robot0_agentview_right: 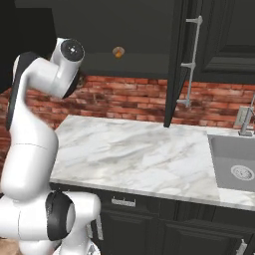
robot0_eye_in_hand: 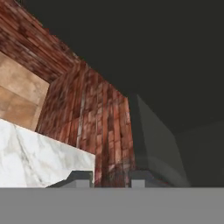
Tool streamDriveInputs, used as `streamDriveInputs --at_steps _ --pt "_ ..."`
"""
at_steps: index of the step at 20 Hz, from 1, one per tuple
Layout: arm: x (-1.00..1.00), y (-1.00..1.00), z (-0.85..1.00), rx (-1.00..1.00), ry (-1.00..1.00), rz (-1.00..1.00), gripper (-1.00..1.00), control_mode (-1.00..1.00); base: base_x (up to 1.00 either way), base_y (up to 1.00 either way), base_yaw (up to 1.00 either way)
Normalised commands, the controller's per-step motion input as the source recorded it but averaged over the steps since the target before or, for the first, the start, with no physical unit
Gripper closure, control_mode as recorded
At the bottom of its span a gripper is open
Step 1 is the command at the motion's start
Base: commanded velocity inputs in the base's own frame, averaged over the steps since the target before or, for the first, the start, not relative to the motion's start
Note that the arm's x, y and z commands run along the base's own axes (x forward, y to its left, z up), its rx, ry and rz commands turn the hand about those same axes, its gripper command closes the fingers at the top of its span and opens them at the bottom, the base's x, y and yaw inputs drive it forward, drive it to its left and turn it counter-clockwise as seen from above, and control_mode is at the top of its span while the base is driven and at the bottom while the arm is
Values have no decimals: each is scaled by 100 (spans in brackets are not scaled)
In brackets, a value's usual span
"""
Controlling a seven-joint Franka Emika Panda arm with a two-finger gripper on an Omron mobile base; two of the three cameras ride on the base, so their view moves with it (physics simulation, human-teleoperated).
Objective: Pick the candle and jar from the dining table and place them in the open cabinet. Close the cabinet after placing the objects.
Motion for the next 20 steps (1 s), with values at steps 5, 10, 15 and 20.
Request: streamDriveInputs --at_steps 5,10,15,20 --pt "20 0 39 5 -4 0 100 -100 0 0 0" --pt "27 0 27 6 -2 0 100 -100 0 0 0" --pt "44 0 0 9 0 0 100 -100 0 0 0" --pt "51 0 0 11 0 0 100 -100 0 0 0"
